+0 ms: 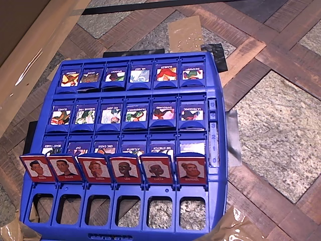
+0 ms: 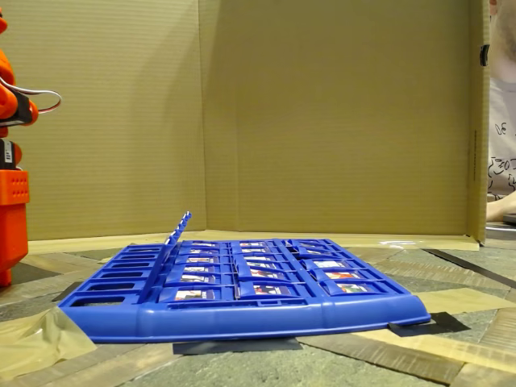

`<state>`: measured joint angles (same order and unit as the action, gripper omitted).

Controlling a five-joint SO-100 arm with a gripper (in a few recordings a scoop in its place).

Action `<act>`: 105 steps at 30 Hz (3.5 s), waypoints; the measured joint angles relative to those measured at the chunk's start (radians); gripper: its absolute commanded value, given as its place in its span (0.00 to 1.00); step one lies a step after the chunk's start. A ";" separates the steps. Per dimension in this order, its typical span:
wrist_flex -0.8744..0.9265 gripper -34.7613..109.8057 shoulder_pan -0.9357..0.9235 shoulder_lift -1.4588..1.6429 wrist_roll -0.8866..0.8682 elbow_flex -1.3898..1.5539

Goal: Flip A2.

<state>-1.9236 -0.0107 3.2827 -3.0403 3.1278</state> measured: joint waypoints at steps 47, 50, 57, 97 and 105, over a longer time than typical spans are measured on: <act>1.322 0.24 -0.054 -0.667 0.038 -0.523; 1.459 0.24 -0.060 -0.749 0.038 -0.588; 1.736 0.24 -0.055 -0.887 0.038 -0.696; 2.760 0.24 0.040 -1.250 0.097 -0.865; 2.968 0.24 0.041 -1.253 0.126 -0.885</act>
<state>1.0446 0.0307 2.0295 -2.9146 2.2427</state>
